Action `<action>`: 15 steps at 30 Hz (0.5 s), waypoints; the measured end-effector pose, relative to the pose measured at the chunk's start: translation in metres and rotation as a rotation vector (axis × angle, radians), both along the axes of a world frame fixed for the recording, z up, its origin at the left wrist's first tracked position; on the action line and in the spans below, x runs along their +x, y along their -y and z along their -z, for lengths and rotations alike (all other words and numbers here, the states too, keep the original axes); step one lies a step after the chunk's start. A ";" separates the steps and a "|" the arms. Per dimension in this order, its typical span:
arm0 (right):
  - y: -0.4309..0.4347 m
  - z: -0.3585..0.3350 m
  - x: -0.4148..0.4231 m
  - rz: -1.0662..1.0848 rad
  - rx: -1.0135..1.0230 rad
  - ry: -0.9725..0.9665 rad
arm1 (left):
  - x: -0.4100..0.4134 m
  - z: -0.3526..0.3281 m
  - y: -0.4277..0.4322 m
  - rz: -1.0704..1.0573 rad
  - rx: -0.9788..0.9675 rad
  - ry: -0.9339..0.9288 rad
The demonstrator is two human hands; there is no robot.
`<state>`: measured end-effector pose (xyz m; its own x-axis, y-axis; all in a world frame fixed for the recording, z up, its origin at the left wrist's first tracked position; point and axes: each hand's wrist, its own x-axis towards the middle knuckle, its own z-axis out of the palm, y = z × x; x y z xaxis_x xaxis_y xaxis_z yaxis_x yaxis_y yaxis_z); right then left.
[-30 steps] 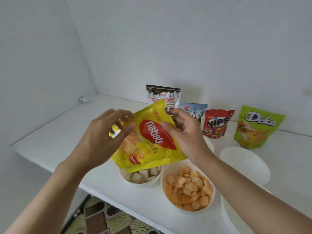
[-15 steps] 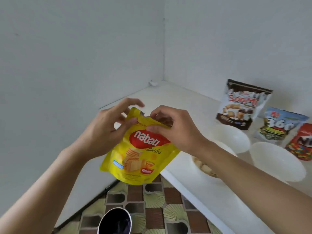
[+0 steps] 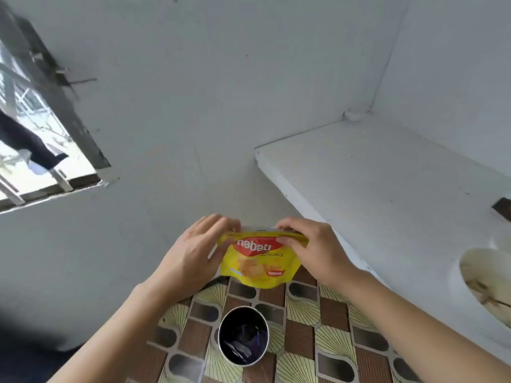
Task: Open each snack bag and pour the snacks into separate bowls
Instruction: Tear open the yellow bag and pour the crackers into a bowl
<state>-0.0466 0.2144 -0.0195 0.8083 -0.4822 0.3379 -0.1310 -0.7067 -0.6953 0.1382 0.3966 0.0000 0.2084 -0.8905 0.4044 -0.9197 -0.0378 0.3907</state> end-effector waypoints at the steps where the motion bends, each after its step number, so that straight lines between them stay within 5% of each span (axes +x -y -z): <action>1: -0.004 0.008 0.006 -0.011 -0.037 -0.015 | 0.006 0.009 -0.004 0.003 0.011 0.029; 8: -0.007 0.079 0.036 -0.194 -0.310 -0.098 | 0.039 0.083 -0.006 -0.012 0.191 0.042; 15: 0.001 0.190 0.067 -0.256 -0.265 -0.219 | 0.049 0.200 -0.006 -0.158 0.236 -0.068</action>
